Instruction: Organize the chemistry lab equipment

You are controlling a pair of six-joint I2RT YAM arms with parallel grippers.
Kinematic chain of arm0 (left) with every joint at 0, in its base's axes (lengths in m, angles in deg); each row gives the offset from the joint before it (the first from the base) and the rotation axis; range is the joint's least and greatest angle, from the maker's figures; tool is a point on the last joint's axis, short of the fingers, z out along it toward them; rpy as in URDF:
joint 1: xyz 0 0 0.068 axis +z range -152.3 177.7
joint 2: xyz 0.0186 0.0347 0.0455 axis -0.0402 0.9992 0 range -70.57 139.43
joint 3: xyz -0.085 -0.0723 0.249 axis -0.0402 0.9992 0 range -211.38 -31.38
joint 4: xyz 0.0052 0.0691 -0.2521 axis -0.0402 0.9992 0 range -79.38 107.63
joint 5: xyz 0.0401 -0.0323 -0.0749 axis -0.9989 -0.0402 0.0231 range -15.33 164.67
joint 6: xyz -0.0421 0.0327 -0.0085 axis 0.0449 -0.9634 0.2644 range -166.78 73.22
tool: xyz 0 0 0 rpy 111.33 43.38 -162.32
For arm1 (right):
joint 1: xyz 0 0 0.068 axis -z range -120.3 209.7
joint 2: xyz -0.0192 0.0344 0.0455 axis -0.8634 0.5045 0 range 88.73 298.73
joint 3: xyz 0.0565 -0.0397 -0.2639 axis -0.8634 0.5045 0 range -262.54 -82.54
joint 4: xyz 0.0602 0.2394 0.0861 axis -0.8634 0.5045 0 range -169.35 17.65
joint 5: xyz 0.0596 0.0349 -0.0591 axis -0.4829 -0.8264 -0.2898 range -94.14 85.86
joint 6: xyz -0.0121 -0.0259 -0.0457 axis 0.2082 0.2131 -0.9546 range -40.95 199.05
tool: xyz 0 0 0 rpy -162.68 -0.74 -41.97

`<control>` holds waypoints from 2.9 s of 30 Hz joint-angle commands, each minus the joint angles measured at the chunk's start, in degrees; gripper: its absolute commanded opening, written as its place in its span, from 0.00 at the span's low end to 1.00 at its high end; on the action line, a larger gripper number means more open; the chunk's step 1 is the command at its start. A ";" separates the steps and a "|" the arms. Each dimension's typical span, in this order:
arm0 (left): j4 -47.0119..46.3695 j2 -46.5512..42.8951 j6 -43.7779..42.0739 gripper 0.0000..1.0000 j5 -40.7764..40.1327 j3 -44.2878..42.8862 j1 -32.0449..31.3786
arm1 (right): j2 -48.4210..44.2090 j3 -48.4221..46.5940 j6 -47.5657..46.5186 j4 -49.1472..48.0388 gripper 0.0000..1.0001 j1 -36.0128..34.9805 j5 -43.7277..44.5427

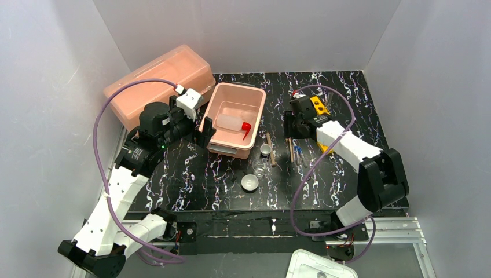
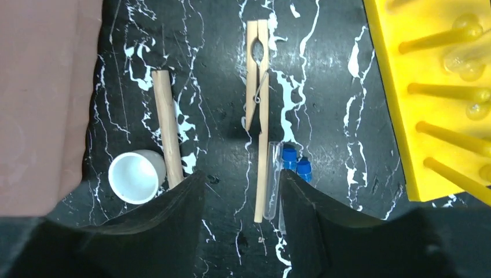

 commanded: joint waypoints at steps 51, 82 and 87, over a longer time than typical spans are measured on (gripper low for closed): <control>0.54 -1.37 0.62 0.98 2.08 0.54 0.25 | 10.46 -38.30 4.33 6.86 0.10 -9.22 -11.26; -2.51 -5.50 -3.96 0.98 5.11 6.57 0.26 | 22.11 -56.53 1.71 13.72 0.66 -11.15 -7.52; -2.69 -6.71 -6.19 0.98 6.91 8.16 0.25 | 5.61 -33.35 1.88 8.59 0.64 -8.31 -3.88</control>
